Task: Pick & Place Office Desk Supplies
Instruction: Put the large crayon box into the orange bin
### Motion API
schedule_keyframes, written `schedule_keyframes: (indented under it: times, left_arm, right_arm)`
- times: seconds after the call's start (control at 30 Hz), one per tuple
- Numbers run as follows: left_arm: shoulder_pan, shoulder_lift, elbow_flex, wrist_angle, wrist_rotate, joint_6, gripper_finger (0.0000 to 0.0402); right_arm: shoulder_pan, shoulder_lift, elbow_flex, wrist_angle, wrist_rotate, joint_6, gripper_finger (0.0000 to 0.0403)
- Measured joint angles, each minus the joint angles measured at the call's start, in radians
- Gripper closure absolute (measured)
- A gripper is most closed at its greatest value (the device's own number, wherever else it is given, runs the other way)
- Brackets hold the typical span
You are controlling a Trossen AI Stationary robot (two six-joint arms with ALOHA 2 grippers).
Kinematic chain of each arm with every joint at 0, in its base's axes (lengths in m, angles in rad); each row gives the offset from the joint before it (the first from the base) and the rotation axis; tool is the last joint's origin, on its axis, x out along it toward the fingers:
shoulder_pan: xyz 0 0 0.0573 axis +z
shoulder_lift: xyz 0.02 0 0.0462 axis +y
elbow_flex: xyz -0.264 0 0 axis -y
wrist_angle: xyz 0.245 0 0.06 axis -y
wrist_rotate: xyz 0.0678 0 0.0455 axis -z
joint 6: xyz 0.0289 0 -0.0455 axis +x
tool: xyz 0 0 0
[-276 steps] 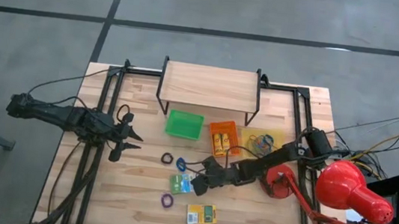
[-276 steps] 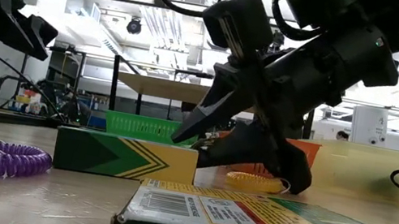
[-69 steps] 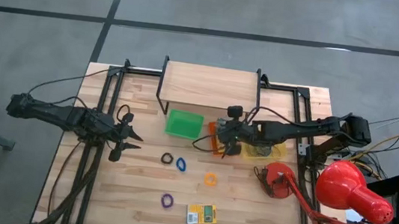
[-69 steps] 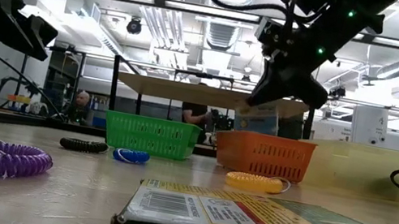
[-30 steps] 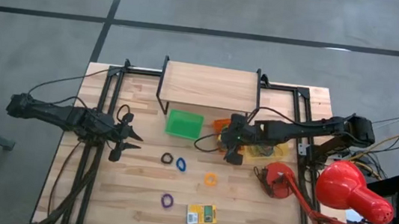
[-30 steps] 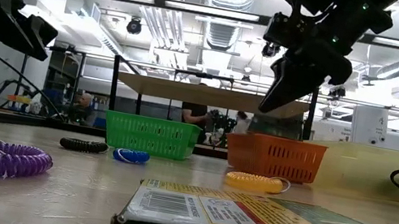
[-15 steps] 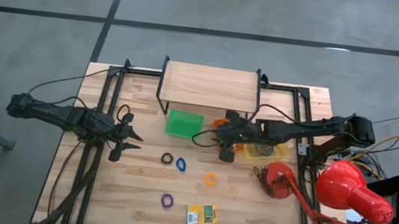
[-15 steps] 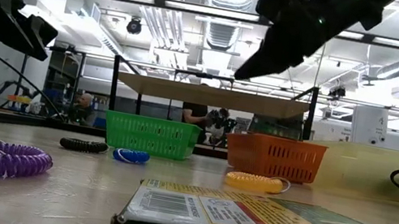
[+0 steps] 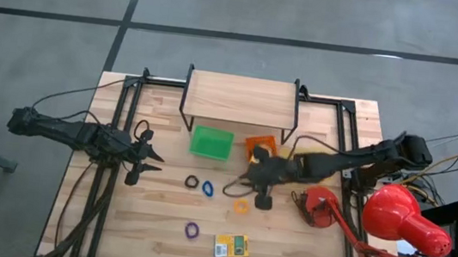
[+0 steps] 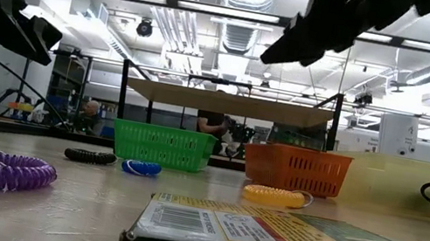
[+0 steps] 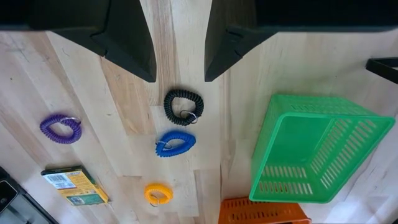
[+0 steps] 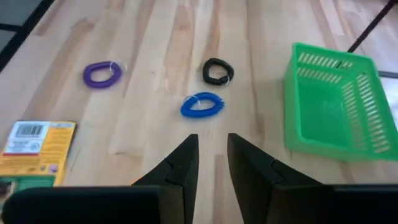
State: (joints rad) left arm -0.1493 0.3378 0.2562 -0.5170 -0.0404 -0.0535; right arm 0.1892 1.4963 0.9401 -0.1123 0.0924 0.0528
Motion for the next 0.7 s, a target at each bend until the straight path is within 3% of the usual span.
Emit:
schedule_keyframes:
  times: [0.23,0.4,0.7]
  left_arm:
    - [0.000,0.000,0.000,0.000,0.000,0.000,0.0259]
    - [0.000,0.000,0.000,0.000,0.000,0.000,0.0259]
    - [0.000,0.000,0.000,0.000,0.000,0.000,0.0259]
  right_arm:
    - [0.160,0.046,-0.002,0.007,0.287,0.194,0.0316]
    - [0.263,0.088,-0.002,0.042,0.328,0.243,0.0307]
    - [0.393,0.228,0.020,0.275,0.408,0.247,0.0296]
